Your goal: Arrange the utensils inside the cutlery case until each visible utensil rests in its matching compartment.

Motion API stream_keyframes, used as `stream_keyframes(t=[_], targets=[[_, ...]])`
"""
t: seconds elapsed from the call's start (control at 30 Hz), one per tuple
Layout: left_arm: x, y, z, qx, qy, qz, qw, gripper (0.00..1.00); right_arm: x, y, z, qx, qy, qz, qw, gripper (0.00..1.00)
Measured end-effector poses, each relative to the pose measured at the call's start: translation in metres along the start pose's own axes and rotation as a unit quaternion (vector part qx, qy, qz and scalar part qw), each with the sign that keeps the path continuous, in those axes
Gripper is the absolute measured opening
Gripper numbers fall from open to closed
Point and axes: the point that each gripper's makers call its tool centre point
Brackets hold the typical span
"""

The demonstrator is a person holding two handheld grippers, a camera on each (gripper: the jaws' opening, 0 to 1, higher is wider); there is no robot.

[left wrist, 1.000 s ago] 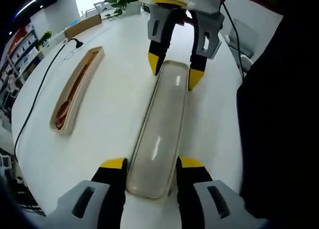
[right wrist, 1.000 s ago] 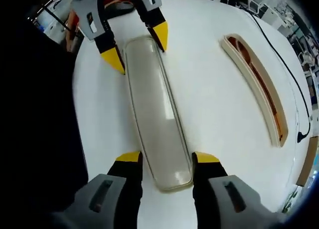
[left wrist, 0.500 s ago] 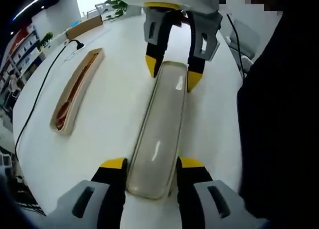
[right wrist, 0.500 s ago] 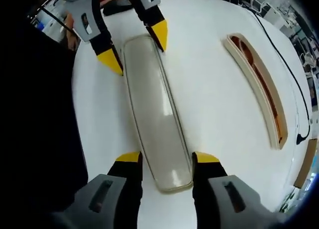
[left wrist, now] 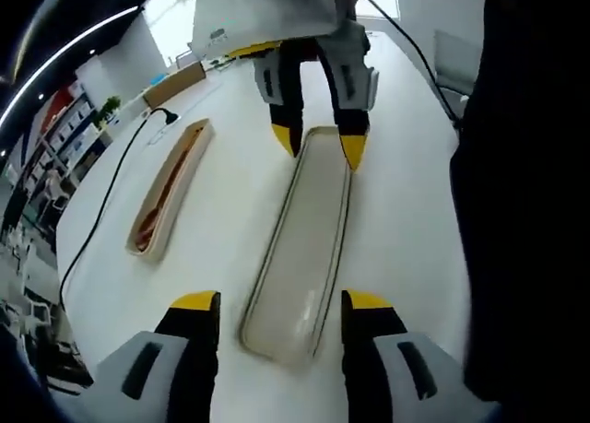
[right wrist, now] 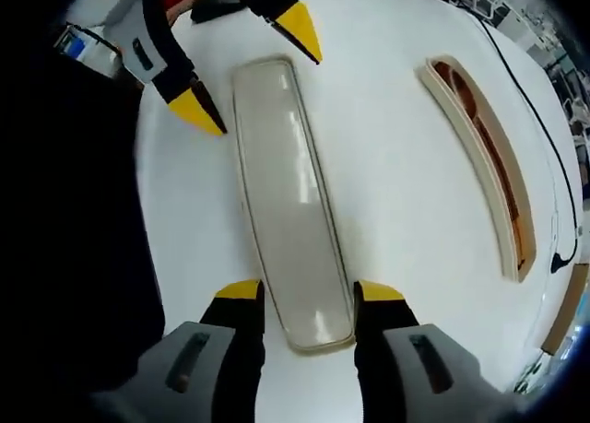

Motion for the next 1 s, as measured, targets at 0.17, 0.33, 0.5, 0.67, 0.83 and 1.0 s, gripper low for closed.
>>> stream_keyframes(t=[0.17,0.33,0.5,0.67,0.83,1.0], targets=[[-0.001,0.001,0.0,0.005,-0.003,-0.011,0.9999,0.53,0.001,0.001,0.003,0.012,0.035,-0.035,0.9987,0.35],[-0.003,0.006,-0.004,0.01,-0.01,-0.016,0.9998,0.52,0.003,0.001,0.005,0.029,0.077,-0.048,0.9954,0.35],[-0.001,0.009,-0.005,0.009,-0.016,-0.028,0.9994,0.51,0.002,0.002,0.006,0.013,0.103,-0.045,0.9936,0.35],[-0.001,0.01,-0.006,0.004,-0.027,-0.048,0.9985,0.5,0.002,0.002,0.005,-0.021,0.122,-0.035,0.9917,0.35],[-0.004,0.013,-0.008,-0.002,-0.036,-0.063,0.9973,0.52,0.002,0.002,0.006,-0.037,0.143,-0.036,0.9884,0.35],[0.001,0.007,-0.005,-0.005,-0.045,-0.066,0.9968,0.52,0.003,0.001,0.007,-0.032,0.167,-0.045,0.9844,0.35]])
Point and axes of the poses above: the point that each gripper's makers call its tool centre point, and the gripper's own axes: z roughly backward along the fingers, x roughly to its right, y roughly out of its top, and after that the axes turned 4 degrees about -y, right-handed
